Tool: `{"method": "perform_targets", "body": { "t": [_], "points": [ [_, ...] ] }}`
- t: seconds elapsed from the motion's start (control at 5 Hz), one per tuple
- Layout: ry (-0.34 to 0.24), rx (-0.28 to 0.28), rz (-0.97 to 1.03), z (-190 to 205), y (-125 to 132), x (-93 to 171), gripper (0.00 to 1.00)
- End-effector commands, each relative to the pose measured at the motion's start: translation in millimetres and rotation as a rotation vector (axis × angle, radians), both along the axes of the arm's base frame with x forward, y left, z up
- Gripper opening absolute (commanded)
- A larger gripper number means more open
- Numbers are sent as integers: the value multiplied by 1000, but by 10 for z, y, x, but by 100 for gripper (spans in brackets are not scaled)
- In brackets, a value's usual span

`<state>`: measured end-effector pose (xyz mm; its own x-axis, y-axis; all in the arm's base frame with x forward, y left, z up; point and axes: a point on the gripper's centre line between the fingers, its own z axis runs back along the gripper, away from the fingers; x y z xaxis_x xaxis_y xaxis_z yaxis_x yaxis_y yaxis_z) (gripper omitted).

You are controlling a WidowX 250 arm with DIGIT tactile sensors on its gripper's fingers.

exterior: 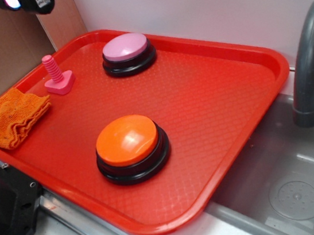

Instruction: Push the pink button.

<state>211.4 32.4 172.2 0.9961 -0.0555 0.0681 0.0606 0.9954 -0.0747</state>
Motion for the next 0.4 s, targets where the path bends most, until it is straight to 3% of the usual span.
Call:
{"method": "perform_targets", "body": {
  "t": [0.0,0.2],
  "points": [
    [-106,71,-33,-235,70,646,100],
    [-104,72,-47,-410,80,814,100]
  ]
}}
